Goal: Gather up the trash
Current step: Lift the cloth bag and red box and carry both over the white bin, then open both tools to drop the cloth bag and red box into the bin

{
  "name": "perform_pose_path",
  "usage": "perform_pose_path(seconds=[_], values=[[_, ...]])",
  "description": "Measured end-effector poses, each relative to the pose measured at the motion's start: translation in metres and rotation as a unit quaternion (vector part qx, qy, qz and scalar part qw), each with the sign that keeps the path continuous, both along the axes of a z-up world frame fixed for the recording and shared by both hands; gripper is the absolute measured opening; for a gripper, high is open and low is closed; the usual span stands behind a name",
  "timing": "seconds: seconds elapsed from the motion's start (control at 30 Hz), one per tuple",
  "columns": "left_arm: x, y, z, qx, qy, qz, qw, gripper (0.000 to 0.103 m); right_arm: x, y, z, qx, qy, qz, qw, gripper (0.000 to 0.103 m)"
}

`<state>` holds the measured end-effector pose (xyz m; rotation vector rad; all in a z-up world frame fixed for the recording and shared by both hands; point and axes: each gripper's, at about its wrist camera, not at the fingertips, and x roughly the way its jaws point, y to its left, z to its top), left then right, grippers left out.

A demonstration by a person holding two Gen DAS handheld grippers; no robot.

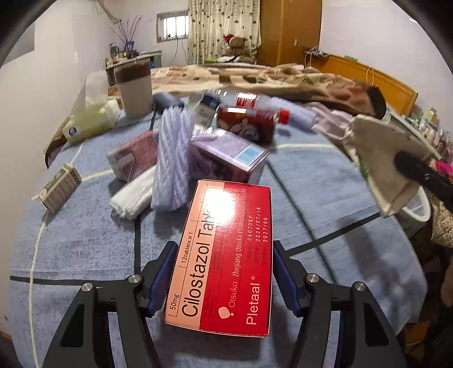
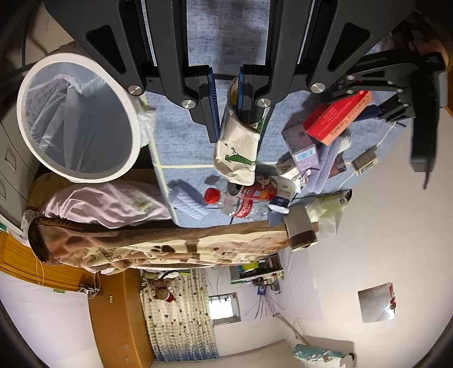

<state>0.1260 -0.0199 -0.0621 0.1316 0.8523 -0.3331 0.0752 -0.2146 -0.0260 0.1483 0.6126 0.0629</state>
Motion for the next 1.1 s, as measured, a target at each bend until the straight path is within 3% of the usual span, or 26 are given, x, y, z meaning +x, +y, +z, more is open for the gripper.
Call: perform_pose_path(seconds=[0.4, 0.67, 1.1], values=[[-0.029, -0.063, 0.065, -0.006, -0.083, -0.042, 0.9956, 0.065, -0.017, -0.043, 0.019, 0.006, -0.034, -0.047, 0.998, 0.012], [-0.029, -0.128, 0.075, 0.0, -0.108, -0.089, 0.9902, 0.065, -0.02, -0.083, 0.02, 0.001, -0.031, -0.101, 0.994, 0.012], [-0.011, -0.219, 0.059, -0.051, -0.054, -0.182, 0.9806, 0.065, -0.014, -0.136, 0.0, -0.02, 0.017, -0.172, 0.985, 0.012]])
